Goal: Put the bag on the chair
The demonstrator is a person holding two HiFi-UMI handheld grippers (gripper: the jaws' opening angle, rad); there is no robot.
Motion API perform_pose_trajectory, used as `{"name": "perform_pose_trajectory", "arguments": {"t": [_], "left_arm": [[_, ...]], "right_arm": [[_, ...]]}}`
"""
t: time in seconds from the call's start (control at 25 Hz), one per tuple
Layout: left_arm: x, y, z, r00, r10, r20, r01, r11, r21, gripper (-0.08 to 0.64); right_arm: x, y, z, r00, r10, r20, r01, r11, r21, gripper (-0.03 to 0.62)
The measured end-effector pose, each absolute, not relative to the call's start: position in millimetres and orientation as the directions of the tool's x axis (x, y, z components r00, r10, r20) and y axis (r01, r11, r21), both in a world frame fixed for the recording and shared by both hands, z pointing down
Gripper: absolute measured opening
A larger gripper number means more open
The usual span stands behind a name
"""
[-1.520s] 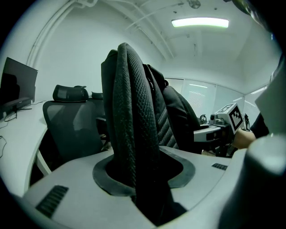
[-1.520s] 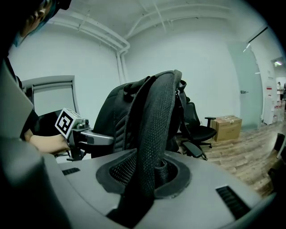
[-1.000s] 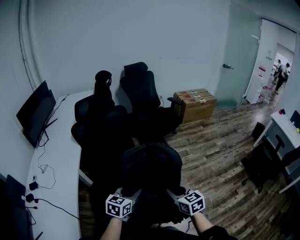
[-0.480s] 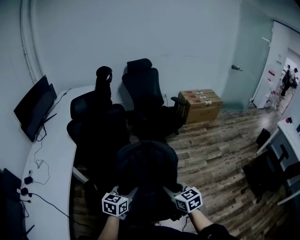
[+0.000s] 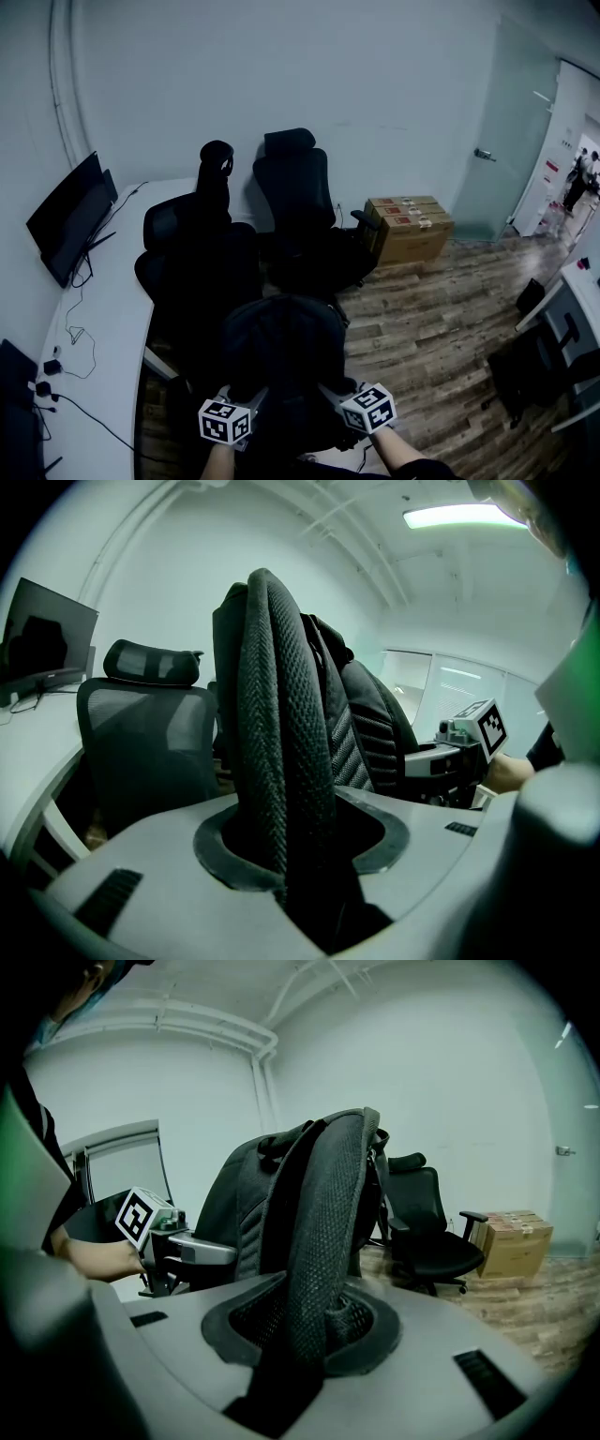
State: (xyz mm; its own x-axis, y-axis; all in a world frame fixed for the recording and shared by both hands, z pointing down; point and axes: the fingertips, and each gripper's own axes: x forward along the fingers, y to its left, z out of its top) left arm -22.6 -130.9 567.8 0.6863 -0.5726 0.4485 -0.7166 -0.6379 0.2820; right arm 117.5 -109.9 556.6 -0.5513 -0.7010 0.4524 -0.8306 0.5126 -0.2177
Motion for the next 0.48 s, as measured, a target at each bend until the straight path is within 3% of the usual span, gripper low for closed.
{"name": "perform_pose_trajectory", "arguments": {"t": [0.48], "left_arm": [[-77.2, -246.9, 591.6, 0.625, -0.613, 0.484, -0.776, -0.558, 0.295, 0.178]], "right_arm": [[63.8, -239.4, 581.3, -0.612, -0.63, 0.477, -0.782, 0.57, -0.25, 0.114]]}}
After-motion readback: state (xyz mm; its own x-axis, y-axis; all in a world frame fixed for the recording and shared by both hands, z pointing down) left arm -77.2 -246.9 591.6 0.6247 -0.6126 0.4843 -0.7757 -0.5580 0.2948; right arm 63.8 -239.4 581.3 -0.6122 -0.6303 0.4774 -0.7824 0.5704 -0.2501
